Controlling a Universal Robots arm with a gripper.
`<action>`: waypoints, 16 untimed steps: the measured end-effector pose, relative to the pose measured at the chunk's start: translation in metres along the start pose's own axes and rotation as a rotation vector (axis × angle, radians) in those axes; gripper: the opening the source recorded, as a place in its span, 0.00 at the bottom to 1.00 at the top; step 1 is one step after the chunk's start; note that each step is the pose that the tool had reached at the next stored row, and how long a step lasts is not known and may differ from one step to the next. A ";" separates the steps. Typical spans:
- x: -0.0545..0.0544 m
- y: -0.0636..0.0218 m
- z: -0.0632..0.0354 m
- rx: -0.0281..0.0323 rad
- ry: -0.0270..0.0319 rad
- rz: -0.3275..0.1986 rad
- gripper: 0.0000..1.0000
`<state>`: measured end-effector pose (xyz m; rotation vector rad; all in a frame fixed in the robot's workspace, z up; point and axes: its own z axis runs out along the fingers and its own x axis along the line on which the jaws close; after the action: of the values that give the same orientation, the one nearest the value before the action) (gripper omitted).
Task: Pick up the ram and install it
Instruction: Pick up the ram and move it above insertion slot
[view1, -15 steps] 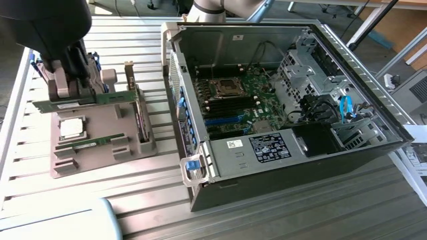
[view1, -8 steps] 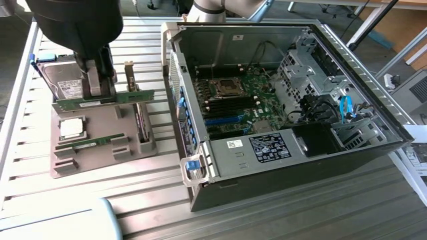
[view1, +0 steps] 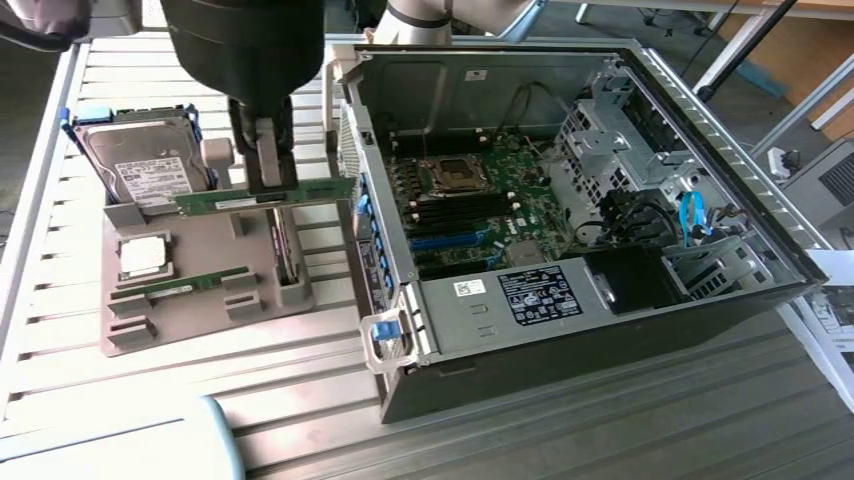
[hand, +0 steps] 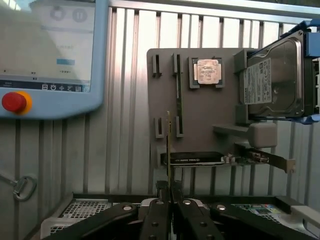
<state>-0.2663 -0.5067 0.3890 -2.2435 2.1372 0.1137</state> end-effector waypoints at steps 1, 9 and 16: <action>0.000 -0.0046 0.0000 -0.0017 -0.0001 0.000 0.13; 0.003 -0.0529 0.0004 -0.0210 -0.0010 0.002 0.13; 0.004 -0.0866 0.0009 -0.0343 -0.0016 0.003 0.13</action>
<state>-0.1797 -0.5067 0.3859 -2.2581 2.1540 0.1535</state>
